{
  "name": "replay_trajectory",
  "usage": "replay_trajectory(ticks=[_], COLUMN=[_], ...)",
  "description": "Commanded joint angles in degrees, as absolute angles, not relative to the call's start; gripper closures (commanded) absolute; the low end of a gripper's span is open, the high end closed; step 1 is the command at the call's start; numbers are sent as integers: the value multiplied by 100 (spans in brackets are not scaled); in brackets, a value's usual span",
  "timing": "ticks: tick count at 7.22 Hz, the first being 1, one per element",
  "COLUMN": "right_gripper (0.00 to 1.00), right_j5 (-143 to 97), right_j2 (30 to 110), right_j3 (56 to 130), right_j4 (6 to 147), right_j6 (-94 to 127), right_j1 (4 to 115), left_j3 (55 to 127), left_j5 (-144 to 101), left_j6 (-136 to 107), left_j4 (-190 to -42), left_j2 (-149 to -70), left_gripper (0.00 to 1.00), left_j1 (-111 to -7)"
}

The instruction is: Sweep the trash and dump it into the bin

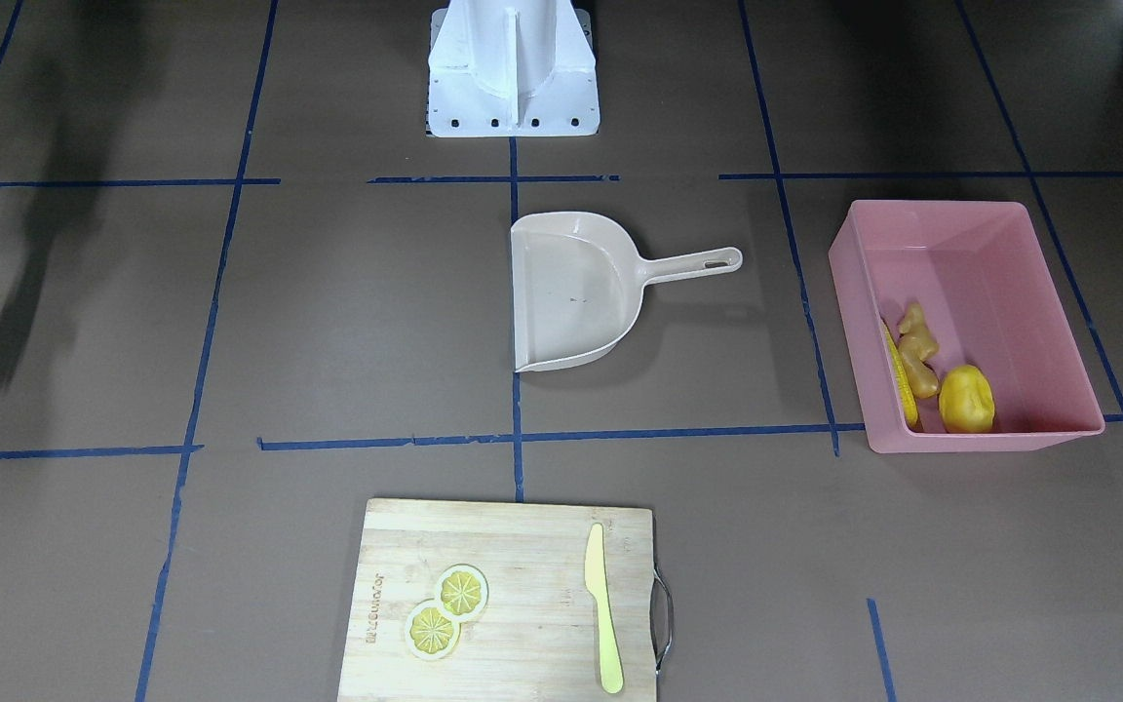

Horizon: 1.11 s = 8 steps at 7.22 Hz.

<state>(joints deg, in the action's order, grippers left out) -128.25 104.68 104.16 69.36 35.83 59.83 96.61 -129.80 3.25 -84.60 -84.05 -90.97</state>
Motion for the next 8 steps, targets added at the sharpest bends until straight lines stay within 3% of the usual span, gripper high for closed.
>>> replay_trajectory(ticks=[1, 2, 3, 4, 8], right_gripper=[86, 66, 7, 0, 0], right_j5=[-12823, -12841, -12850, -12841, -12937], right_j2=[10485, 10477, 10477, 10468, 10468], right_j3=[9881, 9818, 9835, 9870, 10257], right_j4=[6313, 6206, 6188, 6188, 6441], right_j6=[3771, 3771, 3779, 3771, 2617], right_j1=[5811, 5810, 5810, 5818, 6869], left_j3=[9659, 9659, 9659, 9677, 9712], left_j5=[-12981, -12981, -12981, -13042, -13078], left_j6=[325, 325, 325, 325, 325], left_j4=[-8455, -8455, -8455, -8455, -8464], left_j2=[-8394, -8394, -8394, -8394, -8394], left_gripper=[0, 0, 0, 0, 0], left_j1=[-9105, -9105, -9097, -9097, -9097])
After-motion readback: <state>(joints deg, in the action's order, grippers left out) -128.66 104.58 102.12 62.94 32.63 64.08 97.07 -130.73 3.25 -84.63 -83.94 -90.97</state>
